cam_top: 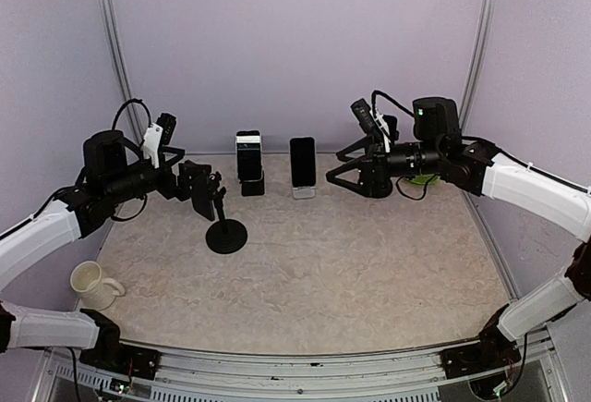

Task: Place the phone on the phone stand
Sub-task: Move the phone stand with the phone to the center of the board.

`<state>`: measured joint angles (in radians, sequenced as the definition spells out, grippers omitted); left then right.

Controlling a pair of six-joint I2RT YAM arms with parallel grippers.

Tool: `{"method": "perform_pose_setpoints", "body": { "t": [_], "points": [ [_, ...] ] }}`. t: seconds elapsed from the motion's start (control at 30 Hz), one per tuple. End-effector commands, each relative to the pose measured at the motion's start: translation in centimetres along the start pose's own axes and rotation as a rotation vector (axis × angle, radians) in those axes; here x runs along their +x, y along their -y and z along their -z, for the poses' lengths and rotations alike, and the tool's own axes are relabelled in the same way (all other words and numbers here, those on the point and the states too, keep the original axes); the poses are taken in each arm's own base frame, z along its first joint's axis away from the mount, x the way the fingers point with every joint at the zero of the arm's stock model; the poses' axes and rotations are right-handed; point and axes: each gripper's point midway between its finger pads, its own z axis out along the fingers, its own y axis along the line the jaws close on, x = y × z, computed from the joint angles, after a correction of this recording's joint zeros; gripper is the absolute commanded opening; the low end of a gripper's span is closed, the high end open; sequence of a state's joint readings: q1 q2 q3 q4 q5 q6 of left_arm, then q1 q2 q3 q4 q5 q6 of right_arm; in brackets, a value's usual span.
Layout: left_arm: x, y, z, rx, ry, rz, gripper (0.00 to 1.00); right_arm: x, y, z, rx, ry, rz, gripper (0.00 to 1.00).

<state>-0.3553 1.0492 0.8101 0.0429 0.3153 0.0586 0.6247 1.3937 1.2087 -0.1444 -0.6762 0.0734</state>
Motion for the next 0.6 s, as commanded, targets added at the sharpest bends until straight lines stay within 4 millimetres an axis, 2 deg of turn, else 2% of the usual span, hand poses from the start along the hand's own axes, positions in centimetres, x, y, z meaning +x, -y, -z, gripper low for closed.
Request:
{"method": "perform_pose_setpoints", "body": {
  "t": [0.0,0.3,0.57],
  "points": [
    [-0.1,1.1,-0.1,0.086,-0.015,-0.055,0.99,-1.2,-0.8,1.2,-0.013,0.040,0.018,1.00],
    [0.2,-0.5,-1.1,0.067,-0.060,-0.038,0.99,-1.1,-0.9,1.1,-0.021,0.037,0.013,1.00],
    [1.5,-0.9,-2.4,0.074,-0.120,0.007,0.97,-1.0,-0.9,1.1,-0.020,0.036,0.014,1.00]
  ]
}}
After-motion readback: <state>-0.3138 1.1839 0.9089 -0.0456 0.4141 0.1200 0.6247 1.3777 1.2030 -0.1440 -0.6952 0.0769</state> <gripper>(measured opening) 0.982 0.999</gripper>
